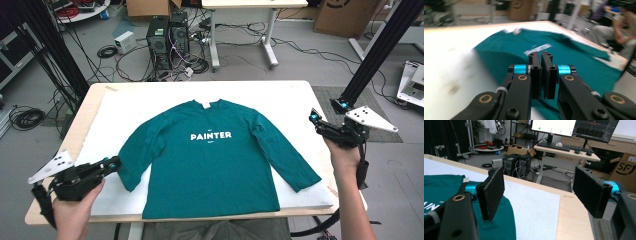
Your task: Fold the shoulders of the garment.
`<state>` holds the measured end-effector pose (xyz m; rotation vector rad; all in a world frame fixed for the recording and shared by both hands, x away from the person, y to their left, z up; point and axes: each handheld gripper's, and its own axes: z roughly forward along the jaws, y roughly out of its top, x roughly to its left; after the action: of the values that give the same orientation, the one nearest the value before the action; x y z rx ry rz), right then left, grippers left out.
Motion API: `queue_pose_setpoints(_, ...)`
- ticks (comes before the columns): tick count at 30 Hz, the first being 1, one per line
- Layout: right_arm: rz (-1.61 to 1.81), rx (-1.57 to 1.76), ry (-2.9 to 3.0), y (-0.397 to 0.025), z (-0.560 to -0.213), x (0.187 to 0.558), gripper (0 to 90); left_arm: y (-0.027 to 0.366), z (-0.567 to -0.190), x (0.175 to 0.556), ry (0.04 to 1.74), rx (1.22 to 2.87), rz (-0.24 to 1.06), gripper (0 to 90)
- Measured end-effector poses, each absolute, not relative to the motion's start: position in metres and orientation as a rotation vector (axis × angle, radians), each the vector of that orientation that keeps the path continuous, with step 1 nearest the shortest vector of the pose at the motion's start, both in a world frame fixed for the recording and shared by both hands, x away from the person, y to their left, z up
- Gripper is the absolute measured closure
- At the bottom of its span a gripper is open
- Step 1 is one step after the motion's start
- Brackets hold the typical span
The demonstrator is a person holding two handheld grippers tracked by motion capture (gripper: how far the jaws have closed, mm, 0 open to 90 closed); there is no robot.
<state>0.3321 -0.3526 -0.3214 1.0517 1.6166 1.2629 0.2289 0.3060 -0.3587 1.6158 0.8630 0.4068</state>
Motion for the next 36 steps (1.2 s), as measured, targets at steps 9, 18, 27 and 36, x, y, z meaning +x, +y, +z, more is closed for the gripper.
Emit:
queue_pose_setpoints(9, 1.260, 1.037, 1.623, -0.351, -0.321, 0.333, 26.3, 0.213, -0.345, 0.254, 0.628, 1.765, 0.239, 86.4)
queue_pose_setpoints(18, 1.264, 1.037, 1.627, -0.350, -0.322, 0.334, 26.2, 0.145, -0.354, 0.272, 0.459, 1.899, 0.089, 86.4)
queue_pose_setpoints(27, 1.260, 1.028, 1.631, -0.350, -0.322, 0.335, 26.3, 0.076, -0.383, 0.288, 0.305, 2.119, -0.021, 81.6)
queue_pose_setpoints(36, 1.262, 1.030, 1.620, -0.354, -0.321, 0.332, 26.3, 0.120, -0.403, 0.288, 0.481, 2.106, 0.069, 60.3)
